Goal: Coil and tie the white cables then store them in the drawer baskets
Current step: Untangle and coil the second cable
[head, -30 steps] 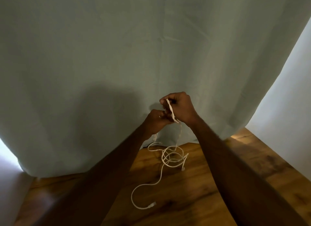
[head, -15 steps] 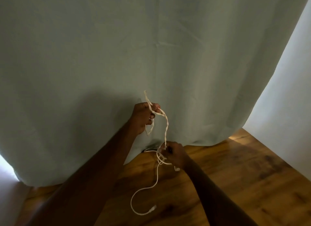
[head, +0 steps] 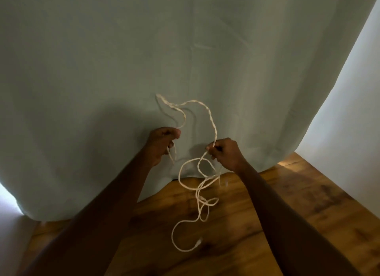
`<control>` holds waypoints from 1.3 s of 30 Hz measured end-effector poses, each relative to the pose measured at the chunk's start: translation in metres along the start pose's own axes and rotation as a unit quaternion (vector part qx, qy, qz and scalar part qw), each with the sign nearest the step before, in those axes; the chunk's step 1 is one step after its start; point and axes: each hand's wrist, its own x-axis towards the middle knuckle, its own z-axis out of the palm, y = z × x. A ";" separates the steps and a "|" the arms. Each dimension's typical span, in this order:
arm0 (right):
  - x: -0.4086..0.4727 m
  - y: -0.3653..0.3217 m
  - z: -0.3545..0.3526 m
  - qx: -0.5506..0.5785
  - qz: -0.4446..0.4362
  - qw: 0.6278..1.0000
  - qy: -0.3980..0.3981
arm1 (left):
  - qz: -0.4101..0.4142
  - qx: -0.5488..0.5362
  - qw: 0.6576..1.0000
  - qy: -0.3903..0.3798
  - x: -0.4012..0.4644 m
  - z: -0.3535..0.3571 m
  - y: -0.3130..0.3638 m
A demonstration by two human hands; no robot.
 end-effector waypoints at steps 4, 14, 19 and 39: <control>0.009 -0.014 -0.004 0.022 0.000 1.000 0.010 | 0.019 0.160 0.982 -0.099 -0.019 0.017 -0.015; 0.002 -0.031 -0.005 0.234 -0.018 0.972 0.007 | 0.183 0.299 0.936 -0.027 -0.007 0.038 -0.023; -0.033 0.013 0.029 0.098 -0.016 0.989 -0.110 | 0.117 0.193 0.974 0.011 -0.005 0.032 -0.013; -0.116 0.137 0.000 -0.265 0.154 0.943 -0.134 | -0.119 0.125 0.985 0.020 -0.049 -0.022 -0.070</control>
